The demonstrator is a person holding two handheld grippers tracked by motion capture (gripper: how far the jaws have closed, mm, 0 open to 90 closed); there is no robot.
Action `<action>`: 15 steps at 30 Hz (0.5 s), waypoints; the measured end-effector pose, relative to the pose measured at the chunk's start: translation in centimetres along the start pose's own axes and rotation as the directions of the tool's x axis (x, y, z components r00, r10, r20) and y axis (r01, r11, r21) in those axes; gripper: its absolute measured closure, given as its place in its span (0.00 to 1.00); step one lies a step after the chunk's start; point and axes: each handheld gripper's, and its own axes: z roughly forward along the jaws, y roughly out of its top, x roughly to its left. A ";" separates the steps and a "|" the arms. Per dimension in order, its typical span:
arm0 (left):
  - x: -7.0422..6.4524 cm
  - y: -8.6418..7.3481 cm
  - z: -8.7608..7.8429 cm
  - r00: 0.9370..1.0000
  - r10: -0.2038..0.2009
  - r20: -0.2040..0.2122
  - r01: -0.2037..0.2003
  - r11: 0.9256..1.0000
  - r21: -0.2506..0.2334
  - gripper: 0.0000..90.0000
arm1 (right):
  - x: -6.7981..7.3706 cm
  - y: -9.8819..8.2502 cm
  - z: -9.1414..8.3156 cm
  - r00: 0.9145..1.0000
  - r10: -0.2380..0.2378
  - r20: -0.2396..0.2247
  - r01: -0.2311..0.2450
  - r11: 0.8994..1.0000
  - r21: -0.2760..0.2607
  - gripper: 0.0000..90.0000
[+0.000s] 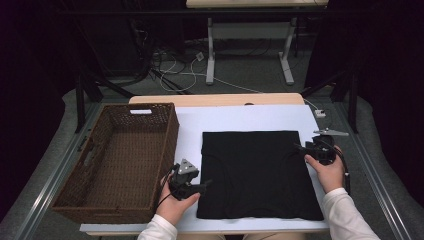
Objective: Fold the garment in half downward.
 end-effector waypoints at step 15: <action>-1.5 -2.7 -1.0 1.000 0.025 0.011 -0.025 0.999 0.042 0.26 | 0.3 0.0 -0.1 1.000 -0.021 0.003 0.021 1.000 -0.002 0.49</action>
